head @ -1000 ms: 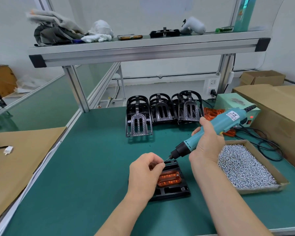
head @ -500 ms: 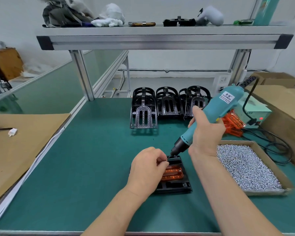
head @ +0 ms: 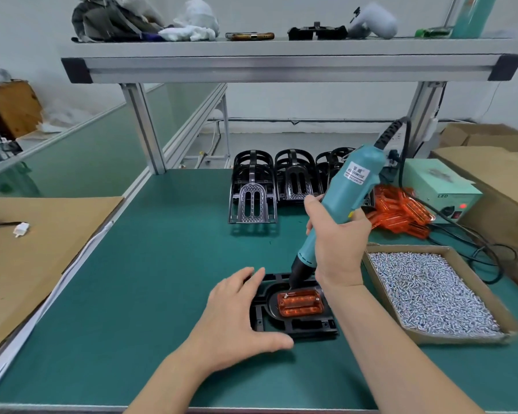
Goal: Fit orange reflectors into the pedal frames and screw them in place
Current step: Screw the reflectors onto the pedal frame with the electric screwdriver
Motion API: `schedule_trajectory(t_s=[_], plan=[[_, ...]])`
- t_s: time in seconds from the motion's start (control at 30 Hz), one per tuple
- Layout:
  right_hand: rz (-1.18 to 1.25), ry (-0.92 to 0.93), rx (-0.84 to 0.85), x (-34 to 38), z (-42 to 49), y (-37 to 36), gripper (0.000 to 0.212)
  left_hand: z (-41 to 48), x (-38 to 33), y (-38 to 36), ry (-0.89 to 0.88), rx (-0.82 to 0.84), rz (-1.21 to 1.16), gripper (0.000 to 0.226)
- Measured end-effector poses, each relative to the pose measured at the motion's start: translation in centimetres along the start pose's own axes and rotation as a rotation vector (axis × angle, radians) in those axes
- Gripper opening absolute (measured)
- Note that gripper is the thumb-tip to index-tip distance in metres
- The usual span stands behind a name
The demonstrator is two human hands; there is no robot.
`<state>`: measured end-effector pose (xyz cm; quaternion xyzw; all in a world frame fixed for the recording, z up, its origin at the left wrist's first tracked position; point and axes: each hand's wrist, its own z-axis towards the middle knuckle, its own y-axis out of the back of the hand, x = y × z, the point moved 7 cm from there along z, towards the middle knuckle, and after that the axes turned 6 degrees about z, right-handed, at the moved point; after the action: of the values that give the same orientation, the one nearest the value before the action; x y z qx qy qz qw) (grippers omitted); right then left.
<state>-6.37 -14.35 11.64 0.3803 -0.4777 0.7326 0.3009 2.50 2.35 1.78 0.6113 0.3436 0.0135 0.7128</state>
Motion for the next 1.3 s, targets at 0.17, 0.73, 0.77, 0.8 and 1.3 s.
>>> schedule_trajectory(t_s=[0.17, 0.73, 0.77, 0.8, 1.3], plan=[[-0.048, 0.007, 0.036, -0.5, -0.4, -0.3, 0.015, 0.5, 0.1, 0.0, -0.029, -0.033, 0.003, 0.129], [-0.183, 0.044, 0.309, -1.0, -1.9, -3.6, 0.02, 0.6, 0.0, 0.0, -0.033, -0.006, -0.064, 0.128], [-0.196, 0.026, 0.358, -1.2, -2.1, -4.1, 0.019, 0.6, -0.1, 0.0, -0.034, -0.006, -0.066, 0.127], [-0.214, 0.014, 0.406, -1.3, -2.3, -4.6, 0.019, 0.6, -0.1, 0.0, -0.036, -0.006, -0.067, 0.126], [-0.375, -0.055, 0.759, -3.1, -3.9, -8.3, 0.037, 0.7, -0.5, 0.4, -0.055, -0.031, -0.109, 0.088]])
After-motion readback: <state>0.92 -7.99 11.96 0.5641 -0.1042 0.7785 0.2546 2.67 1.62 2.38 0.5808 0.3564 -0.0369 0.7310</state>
